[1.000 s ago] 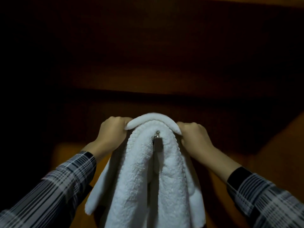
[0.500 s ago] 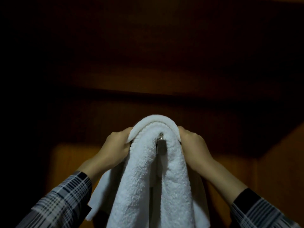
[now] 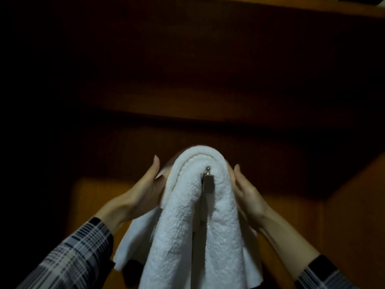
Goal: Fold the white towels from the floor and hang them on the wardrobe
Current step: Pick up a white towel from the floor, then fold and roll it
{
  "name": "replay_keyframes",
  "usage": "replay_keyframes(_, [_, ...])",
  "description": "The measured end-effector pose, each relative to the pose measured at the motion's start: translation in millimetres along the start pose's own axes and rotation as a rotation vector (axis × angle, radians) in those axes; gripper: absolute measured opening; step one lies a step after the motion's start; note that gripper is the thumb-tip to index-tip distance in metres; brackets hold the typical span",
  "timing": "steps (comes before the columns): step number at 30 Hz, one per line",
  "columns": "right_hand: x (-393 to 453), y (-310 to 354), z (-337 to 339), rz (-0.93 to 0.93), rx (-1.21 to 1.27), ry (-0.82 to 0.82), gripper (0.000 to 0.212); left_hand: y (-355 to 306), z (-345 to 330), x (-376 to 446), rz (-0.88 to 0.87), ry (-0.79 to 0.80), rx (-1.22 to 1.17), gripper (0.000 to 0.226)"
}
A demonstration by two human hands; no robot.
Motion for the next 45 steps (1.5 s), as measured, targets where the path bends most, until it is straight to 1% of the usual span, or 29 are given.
replay_keyframes(2, [0, -2, -7, 0.024, 0.006, -0.015, 0.044, 0, -7, -3, -0.027, -0.042, 0.015, 0.051])
replay_keyframes(4, [-1, 3, -11, 0.018, -0.026, -0.031, 0.043, -8, -12, -5, -0.040, -0.080, 0.145, 0.050])
replay_keyframes(6, [-4, 13, -12, -0.023, 0.024, -0.032, 0.047, -20, -16, -8, -0.035, -0.098, 0.289, 0.057])
replay_keyframes(8, [-12, 24, -9, -0.070, 0.071, -0.056, 0.048, -27, -15, -16, 0.032, -0.138, 0.412, 0.069])
replay_keyframes(10, [-25, 30, 2, -0.128, 0.000, -0.167, 0.043, -33, -10, -27, 0.108, -0.229, 0.470, 0.069])
replay_keyframes(11, [-30, 32, 13, -0.133, -0.115, -0.273, 0.038, -35, -6, -33, 0.118, -0.301, 0.495, 0.065])
replay_keyframes(13, [-44, 35, 36, -0.086, -0.366, -0.500, 0.025, -45, 2, -47, 0.071, -0.478, 0.624, 0.057])
replay_keyframes(14, [-54, 38, 42, -0.053, -0.426, -0.560, 0.020, -52, 3, -55, 0.025, -0.559, 0.718, 0.051])
replay_keyframes(16, [-77, 45, 42, -0.025, -0.459, -0.573, 0.022, -64, -8, -75, -0.066, -0.639, 0.913, 0.041])
replay_keyframes(19, [-113, 53, 32, -0.044, -0.490, -0.491, 0.024, -81, -46, -109, -0.145, -0.630, 1.146, 0.036])
replay_keyframes(21, [-139, 55, 21, -0.056, -0.520, -0.423, 0.025, -83, -72, -129, -0.149, -0.588, 1.235, 0.036])
replay_keyframes(23, [-170, 50, 9, -0.087, -0.538, -0.341, 0.025, -77, -97, -148, -0.088, -0.507, 1.273, 0.037])
replay_keyframes(25, [-207, 41, -4, -0.135, -0.540, -0.246, 0.025, -65, -121, -169, -0.010, -0.391, 1.268, 0.038])
replay_keyframes(30, [-306, -10, -35, -0.325, -0.533, -0.023, 0.022, -9, -191, -232, 0.196, -0.009, 1.182, 0.032])
replay_keyframes(33, [-366, -52, -50, -0.430, -0.500, 0.053, 0.021, 42, -233, -277, 0.308, 0.250, 1.069, 0.029])
replay_keyframes(35, [-408, -83, -58, -0.497, -0.469, 0.091, 0.021, 76, -262, -310, 0.384, 0.376, 0.978, 0.028])
replay_keyframes(38, [-470, -135, -68, -0.619, -0.411, 0.137, 0.020, 125, -306, -360, 0.472, 0.476, 0.888, 0.029])
replay_keyframes(41, [-533, -195, -76, -0.730, -0.321, 0.142, 0.021, 178, -352, -411, 0.502, 0.556, 0.882, 0.027])
replay_keyframes(44, [-604, -260, -84, -0.893, -0.193, 0.103, 0.018, 234, -400, -470, 0.583, 0.647, 0.800, 0.026])
replay_keyframes(45, [-625, -284, -85, -0.988, -0.167, 0.150, 0.016, 252, -415, -490, 0.625, 0.679, 0.748, 0.027])
Point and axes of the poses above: each hand's wrist, its own x-axis towards the middle knuckle, its own z-axis out of the back of the hand, y = z × x, the point moved 6 cm from there along x, towards the middle knuckle, and after that the axes turned 6 degrees about -z, right-handed, at the moved point
